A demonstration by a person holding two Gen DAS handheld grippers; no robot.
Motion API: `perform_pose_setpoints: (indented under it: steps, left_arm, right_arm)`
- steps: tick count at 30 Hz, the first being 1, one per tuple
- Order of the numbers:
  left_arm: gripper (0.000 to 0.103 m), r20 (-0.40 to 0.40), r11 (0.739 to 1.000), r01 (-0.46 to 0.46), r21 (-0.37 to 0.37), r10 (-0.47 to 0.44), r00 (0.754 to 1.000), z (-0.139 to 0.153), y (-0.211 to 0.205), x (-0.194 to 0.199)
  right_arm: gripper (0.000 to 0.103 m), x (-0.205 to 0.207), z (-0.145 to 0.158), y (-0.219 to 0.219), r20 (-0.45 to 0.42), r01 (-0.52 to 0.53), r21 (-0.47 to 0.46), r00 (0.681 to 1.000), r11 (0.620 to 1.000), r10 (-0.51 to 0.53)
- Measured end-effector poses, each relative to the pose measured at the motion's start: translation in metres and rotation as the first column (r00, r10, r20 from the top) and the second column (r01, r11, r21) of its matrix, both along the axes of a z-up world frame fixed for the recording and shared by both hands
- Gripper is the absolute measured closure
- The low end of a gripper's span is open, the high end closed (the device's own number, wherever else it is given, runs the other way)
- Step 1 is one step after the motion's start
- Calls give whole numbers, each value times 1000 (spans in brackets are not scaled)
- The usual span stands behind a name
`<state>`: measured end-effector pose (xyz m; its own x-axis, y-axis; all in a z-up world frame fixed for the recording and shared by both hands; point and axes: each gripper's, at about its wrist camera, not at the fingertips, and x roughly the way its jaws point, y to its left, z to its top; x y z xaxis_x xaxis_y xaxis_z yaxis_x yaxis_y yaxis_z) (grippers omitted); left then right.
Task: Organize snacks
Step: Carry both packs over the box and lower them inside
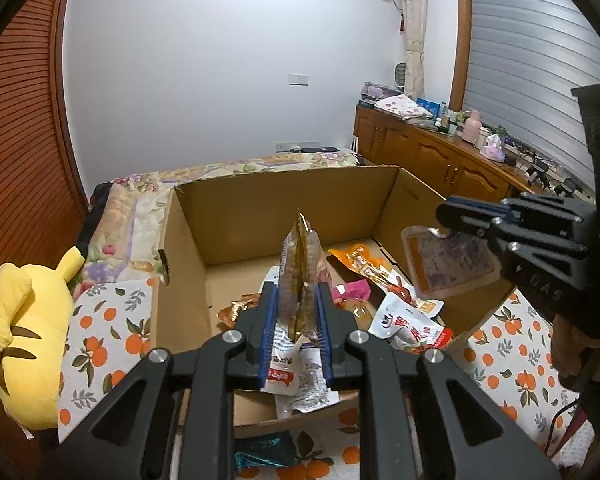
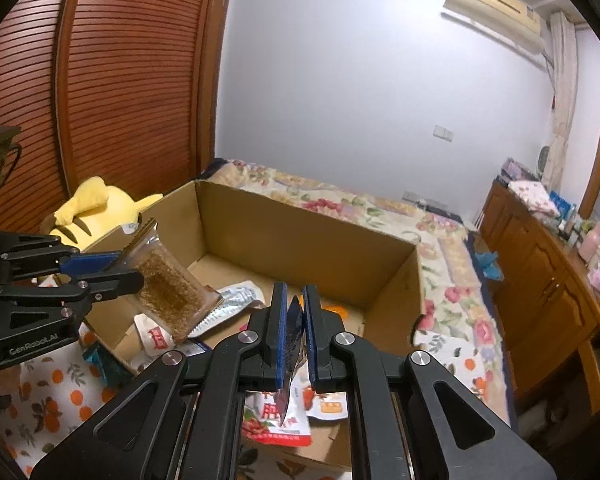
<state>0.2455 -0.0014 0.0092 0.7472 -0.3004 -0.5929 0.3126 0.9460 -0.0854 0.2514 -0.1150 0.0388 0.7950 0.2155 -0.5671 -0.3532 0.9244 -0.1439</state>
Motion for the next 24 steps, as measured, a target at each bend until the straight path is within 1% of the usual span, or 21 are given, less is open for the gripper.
perform_pose_setpoints:
  steps: [7, 11, 14, 19, 20, 22, 23, 24]
  left_arm:
    - [86, 2, 1000, -15, 7, 15, 1000, 1, 8, 3]
    - [82, -8, 999, -32, -27, 32, 999, 1, 16, 7]
    - [82, -3, 999, -38, -33, 38, 999, 2, 19, 6]
    - [76, 10, 998, -37, -47, 38, 999, 7, 22, 0]
    - [72, 18, 998, -34, -47, 35, 999, 9, 23, -2]
    - [70, 27, 998, -31, -48, 33, 999, 12, 24, -4]
    - [68, 33, 998, -27, -51, 29, 999, 14, 24, -7]
    - [63, 37, 998, -25, -54, 28, 999, 15, 24, -9]
  right_arm:
    - [97, 13, -11, 11, -44, 0, 41, 999, 999, 2]
    - [97, 20, -16, 16, -72, 1, 60, 997, 998, 4]
    - [97, 22, -19, 17, -94, 3, 79, 996, 997, 5]
    - [96, 24, -27, 20, -126, -9, 94, 992, 996, 21]
    - [95, 24, -28, 21, -127, -11, 91, 992, 996, 22]
    - [95, 23, -28, 19, -128, -14, 97, 991, 995, 26]
    - [92, 21, -27, 17, -129, -19, 103, 991, 994, 32]
    - [90, 19, -26, 16, -125, -19, 102, 992, 995, 32]
